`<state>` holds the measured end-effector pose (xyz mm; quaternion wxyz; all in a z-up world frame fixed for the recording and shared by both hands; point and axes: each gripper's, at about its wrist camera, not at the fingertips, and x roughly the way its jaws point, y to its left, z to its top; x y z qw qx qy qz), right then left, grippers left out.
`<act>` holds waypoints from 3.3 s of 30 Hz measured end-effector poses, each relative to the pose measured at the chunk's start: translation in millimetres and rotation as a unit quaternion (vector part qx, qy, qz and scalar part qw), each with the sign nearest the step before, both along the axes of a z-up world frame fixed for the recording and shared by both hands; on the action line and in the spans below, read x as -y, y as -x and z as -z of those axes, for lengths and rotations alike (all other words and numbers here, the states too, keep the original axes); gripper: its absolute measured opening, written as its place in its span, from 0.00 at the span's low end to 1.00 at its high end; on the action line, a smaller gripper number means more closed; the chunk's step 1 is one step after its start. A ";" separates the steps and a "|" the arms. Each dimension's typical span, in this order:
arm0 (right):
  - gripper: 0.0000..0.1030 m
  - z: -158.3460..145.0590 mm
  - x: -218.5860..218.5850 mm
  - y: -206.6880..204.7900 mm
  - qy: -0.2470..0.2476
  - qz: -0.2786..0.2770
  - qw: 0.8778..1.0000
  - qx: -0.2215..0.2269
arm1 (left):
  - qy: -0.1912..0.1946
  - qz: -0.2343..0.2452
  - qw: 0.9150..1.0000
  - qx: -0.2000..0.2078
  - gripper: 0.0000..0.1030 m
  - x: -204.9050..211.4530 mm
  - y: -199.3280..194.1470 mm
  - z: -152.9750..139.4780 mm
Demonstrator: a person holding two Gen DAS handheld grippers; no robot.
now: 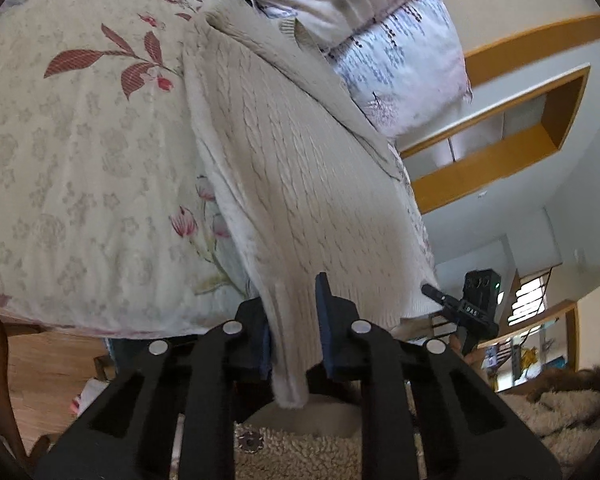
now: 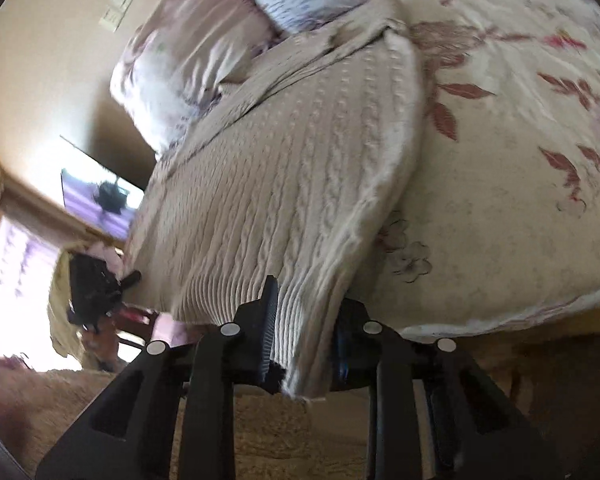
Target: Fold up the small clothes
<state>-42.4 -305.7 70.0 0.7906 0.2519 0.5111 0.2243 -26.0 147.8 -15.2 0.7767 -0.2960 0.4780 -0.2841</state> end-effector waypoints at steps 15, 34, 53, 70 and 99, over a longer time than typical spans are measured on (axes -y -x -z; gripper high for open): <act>0.08 -38.2 -2.6 -1.6 0.083 0.053 0.986 0.136 | -0.062 -0.020 0.995 0.071 0.06 -4.0 -12.9 -33.9; 0.07 -80.8 -12.1 -31.3 0.169 0.110 0.944 0.262 | -0.109 -0.093 0.976 0.162 0.05 -9.1 -65.4 -92.2; 0.07 -114.4 -27.3 -164.7 0.249 0.116 0.912 0.303 | -0.182 -0.135 0.947 0.226 0.05 21.2 -207.2 -148.3; 0.35 -8.3 16.6 -300.8 0.086 0.183 0.978 0.060 | -0.074 -0.181 0.980 0.026 0.08 4.0 -325.9 -30.6; 0.37 -4.3 38.1 -218.9 0.165 0.159 0.971 0.070 | -0.199 -0.148 0.967 0.050 0.39 -19.5 -240.5 -44.7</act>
